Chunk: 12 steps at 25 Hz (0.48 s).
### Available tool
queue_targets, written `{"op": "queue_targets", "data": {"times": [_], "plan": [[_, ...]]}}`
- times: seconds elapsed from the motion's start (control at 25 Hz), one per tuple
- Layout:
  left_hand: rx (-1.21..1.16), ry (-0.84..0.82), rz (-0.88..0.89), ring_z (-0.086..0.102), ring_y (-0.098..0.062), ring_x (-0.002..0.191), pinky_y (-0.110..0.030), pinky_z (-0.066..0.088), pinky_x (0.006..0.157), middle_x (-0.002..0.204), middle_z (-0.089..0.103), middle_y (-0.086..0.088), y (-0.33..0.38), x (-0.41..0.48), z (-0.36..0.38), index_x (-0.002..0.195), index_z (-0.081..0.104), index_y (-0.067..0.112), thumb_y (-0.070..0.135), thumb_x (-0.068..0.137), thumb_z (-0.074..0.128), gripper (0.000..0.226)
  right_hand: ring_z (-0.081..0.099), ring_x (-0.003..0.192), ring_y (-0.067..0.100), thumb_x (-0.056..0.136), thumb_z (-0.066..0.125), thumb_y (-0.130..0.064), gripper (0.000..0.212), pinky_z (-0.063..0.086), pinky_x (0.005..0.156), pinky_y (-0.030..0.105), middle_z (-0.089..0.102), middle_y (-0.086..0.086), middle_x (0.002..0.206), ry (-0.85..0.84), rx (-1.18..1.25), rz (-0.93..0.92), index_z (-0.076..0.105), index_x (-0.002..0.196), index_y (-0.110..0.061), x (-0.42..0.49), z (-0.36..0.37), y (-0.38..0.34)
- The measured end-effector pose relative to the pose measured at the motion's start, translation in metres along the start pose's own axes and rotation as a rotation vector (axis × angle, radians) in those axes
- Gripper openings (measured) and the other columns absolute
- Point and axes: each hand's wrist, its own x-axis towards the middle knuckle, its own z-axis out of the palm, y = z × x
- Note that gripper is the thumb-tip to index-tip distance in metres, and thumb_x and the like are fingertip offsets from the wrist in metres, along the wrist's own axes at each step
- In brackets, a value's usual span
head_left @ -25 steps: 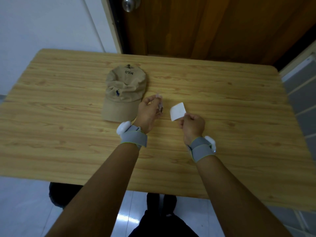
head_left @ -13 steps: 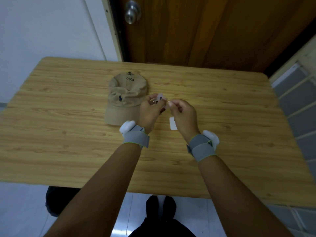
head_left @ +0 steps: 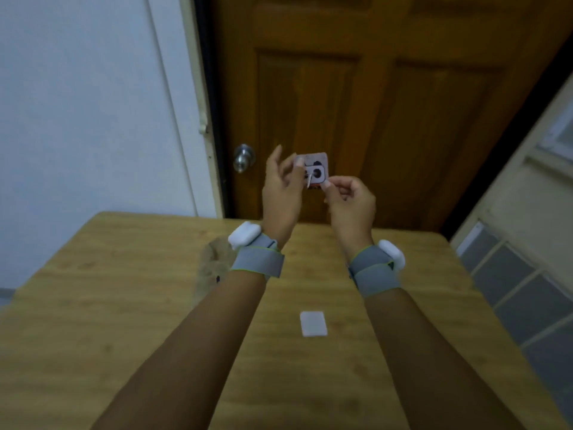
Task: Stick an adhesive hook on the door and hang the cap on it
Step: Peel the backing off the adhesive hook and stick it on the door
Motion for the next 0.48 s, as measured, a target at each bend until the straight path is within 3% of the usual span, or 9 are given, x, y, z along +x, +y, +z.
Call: {"op": "queue_targets", "data": {"times": [0.16, 0.48], "plan": [[0.016, 0.078, 0.162, 0.064, -0.016, 0.106, -0.046, 0.054, 0.095, 0.113, 0.067, -0.002, 0.061, 0.078, 0.033, 0.117, 0.060, 0.016, 0.021, 0.094, 0.053, 0.024, 0.060, 0.065, 0.004, 0.082, 0.068, -0.018, 0.012, 0.047, 0.054, 0.011, 0.066, -0.009, 0.076, -0.004, 0.167, -0.063, 0.064, 0.079, -0.029, 0.082, 0.009, -0.061], [0.116, 0.050, 0.465, 0.068, -0.016, 0.092, -0.037, 0.059, 0.081, 0.098, 0.072, -0.001, 0.139, 0.217, 0.095, 0.105, 0.068, 0.019, 0.017, 0.090, 0.061, 0.017, 0.059, 0.069, 0.011, 0.081, 0.069, -0.013, 0.008, 0.047, 0.058, 0.019, 0.067, -0.001, 0.079, 0.036, 0.262, -0.170, 0.065, 0.084, -0.020, 0.237, 0.028, -0.134]]}}
